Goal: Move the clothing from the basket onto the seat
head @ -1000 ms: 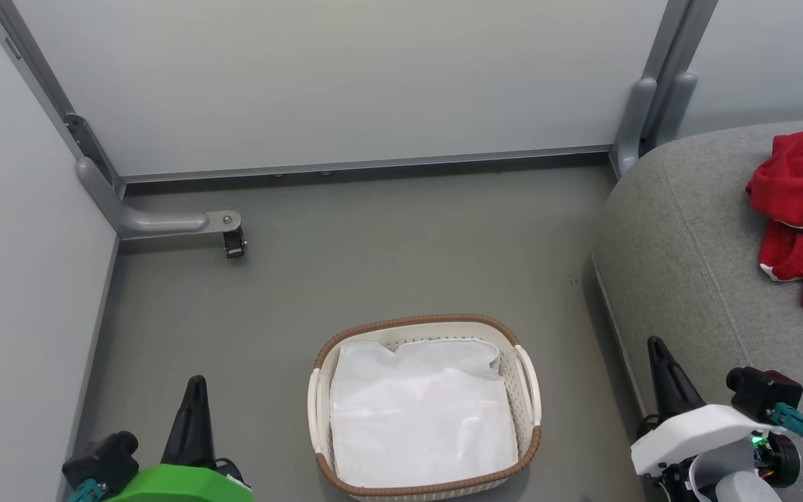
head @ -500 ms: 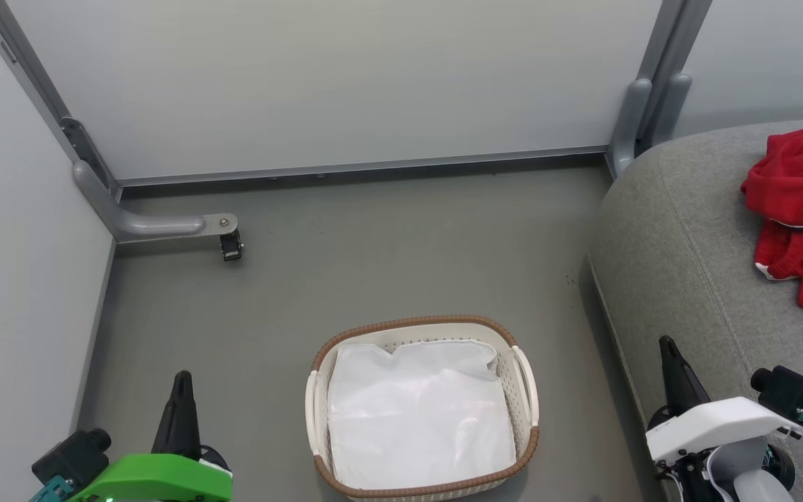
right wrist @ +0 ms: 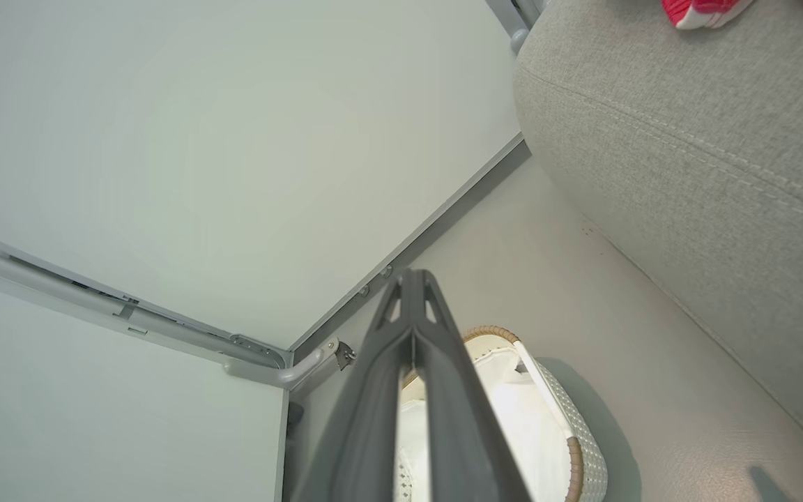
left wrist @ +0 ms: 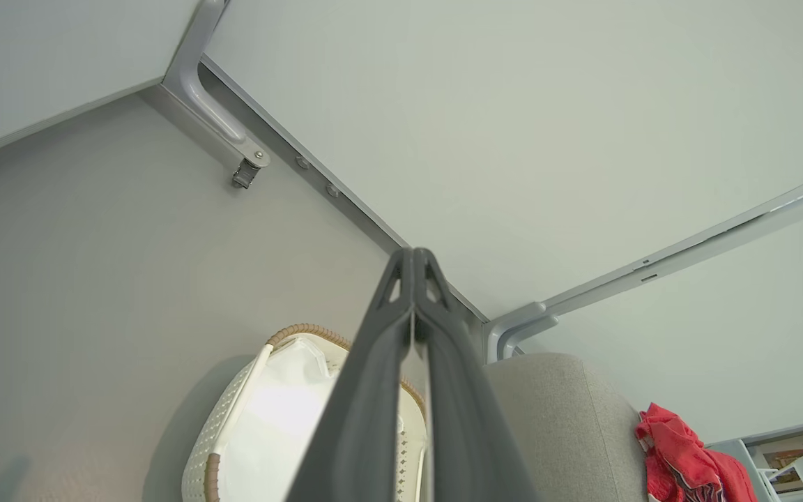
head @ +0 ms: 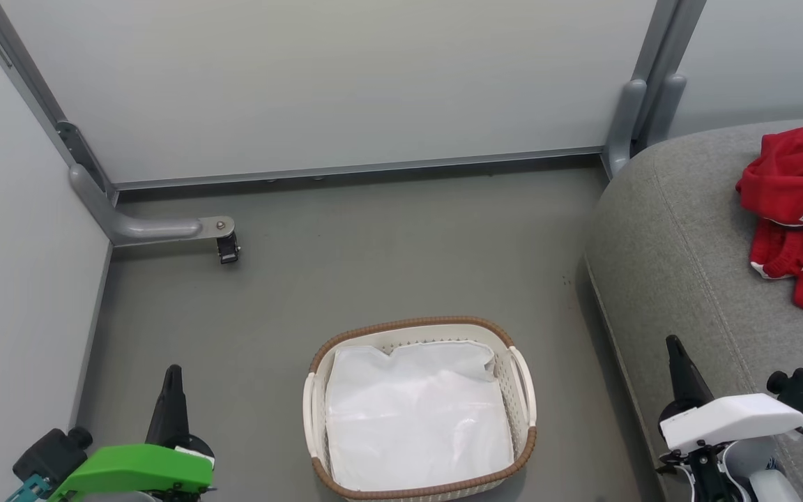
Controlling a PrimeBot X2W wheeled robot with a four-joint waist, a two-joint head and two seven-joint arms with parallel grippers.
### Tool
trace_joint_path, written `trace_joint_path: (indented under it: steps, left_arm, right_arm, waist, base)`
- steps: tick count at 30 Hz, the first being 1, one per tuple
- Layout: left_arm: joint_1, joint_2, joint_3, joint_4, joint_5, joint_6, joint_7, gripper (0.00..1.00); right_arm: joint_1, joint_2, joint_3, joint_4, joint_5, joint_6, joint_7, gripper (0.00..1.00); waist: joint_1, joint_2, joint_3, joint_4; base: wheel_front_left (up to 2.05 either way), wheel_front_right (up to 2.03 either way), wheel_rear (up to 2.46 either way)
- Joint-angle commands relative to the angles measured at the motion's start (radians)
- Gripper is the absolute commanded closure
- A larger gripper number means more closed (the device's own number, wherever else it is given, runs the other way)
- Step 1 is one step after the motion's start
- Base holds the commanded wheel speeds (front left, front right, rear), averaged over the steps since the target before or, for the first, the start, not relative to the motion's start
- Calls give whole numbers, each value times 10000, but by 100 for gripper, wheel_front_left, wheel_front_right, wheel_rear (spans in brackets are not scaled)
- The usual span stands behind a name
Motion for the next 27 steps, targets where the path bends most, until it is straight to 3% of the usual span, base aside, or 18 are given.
trace_joint_path:
  steps: [1,27]
  left_arm:
    - [-320,97,90,-135,-330,-53,76,100]
    - [-605,109,516,-128,-2905,-134,828,100]
  right_arm:
    - [-169,-66,-63,-172,333,-5,83,100]
    - [-204,-91,-352,-344,3123,-7,831,100]
  waist:
    - [0,0,-3,-7]
    - [0,0,-59,-139]
  base:
    - [0,0,0]
    - [0,0,0]
